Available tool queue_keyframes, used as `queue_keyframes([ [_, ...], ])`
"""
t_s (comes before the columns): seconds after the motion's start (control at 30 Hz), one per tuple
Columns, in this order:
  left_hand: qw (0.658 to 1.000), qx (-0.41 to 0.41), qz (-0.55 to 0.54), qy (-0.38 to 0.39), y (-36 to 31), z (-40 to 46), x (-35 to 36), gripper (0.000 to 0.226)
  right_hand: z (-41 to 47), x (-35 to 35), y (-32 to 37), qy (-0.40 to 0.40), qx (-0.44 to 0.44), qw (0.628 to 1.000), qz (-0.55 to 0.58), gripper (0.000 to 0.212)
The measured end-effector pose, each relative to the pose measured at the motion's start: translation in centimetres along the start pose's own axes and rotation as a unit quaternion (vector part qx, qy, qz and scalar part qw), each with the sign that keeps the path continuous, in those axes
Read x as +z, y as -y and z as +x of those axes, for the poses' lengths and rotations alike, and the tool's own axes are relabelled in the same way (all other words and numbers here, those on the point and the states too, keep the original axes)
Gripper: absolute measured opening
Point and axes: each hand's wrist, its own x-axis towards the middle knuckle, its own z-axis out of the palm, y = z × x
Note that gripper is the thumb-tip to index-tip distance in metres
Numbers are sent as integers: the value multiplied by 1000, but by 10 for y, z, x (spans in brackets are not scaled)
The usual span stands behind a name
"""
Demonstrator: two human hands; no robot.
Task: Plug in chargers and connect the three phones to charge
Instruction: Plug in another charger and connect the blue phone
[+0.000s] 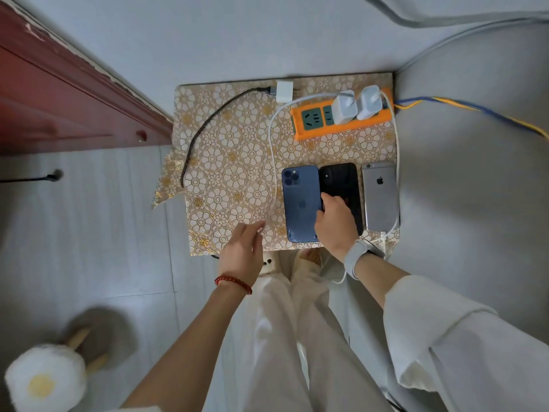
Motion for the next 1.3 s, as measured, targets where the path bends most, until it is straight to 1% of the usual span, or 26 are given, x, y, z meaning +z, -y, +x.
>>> queue_keyframes([
  [0.1, 1000, 0, 3, 13, 0, -6, -2, 27, 1, -1, -4, 17, -25, 1000, 0, 16],
  [0.2, 999, 12, 7, 30, 0, -12, -2, 27, -2, 0, -3, 19, -25, 1000, 1, 22],
  [0.27, 998, 37, 13, 47, -3, -15, -4, 27, -5, -1, 0, -15, -26, 999, 14, 31],
  [0.33, 995, 77, 18, 68, -7, -18, -5, 28, -8, -7, 8, -43, -30, 995, 85, 37],
  [0.37, 991, 101, 18, 83, -10, -19, -5, 30, -8, -10, 13, -22, -22, 989, 143, 41],
  [0.4, 987, 124, 18, 101, -13, -21, -5, 31, -9, -14, 17, 20, -11, 980, 198, 46],
  [0.43, 982, 143, 22, 122, -16, -23, -4, 33, -9, -18, 21, 65, -6, 971, 230, 52],
  [0.47, 977, 159, 28, 142, -19, -25, -3, 34, -9, -21, 24, 100, -10, 968, 232, 58],
  [0.5, 972, 174, 33, 156, -23, -27, -1, 35, -9, -24, 25, 117, -18, 969, 218, 62],
  [0.53, 968, 190, 32, 161, -26, -29, 0, 35, -9, -26, 25, 117, -22, 973, 196, 63],
  [0.6, 957, 226, 33, 177, -32, -32, 2, 35, -9, -31, 21, 94, -22, 986, 138, 56],
  [0.67, 935, 292, 67, 192, -33, -32, 8, 36, -11, -35, 10, 83, -27, 993, 85, 32],
  [0.7, 924, 302, 89, 218, -33, -30, 11, 34, -13, -36, 3, 70, -27, 996, 48, 24],
  [0.73, 919, 283, 108, 253, -32, -26, 12, 30, -16, -37, -5, 44, -23, 999, 10, 22],
  [0.77, 922, 236, 117, 283, -30, -19, 13, 28, -17, -38, -13, 14, -7, 1000, -21, 23],
  [0.8, 935, 176, 118, 286, -27, -11, 11, 29, -17, -40, -20, -16, 17, 999, -46, 24],
  [0.83, 950, 124, 120, 260, -25, 1, 9, 30, -15, -41, -27, -37, 46, 996, -67, 24],
  [0.9, 974, 58, 131, 173, -20, 30, -2, 34, -9, -43, -34, -43, 99, 990, -92, 22],
  [0.97, 987, 12, 127, 97, -20, 63, -18, 38, -4, -41, -31, -42, 124, 989, -72, 27],
  [1.0, 989, -7, 130, 69, -20, 79, -26, 40, -2, -39, -25, -51, 118, 990, -52, 30],
  [1.03, 989, -24, 136, 47, -19, 93, -33, 44, -3, -37, -17, -69, 97, 992, -38, 32],
  [1.1, 986, -49, 159, 25, -16, 117, -45, 53, -6, -34, -2, -142, 15, 990, -16, 29],
  [1.2, 976, -73, 200, 33, -10, 145, -55, 67, -5, -43, 16, -241, -127, 962, -13, 26],
  [1.23, 974, -78, 209, 45, -9, 153, -57, 69, -1, -49, 21, -255, -164, 953, -22, 28],
  [1.3, 969, -90, 218, 72, -9, 165, -59, 71, 11, -61, 32, -247, -220, 942, -58, 34],
])
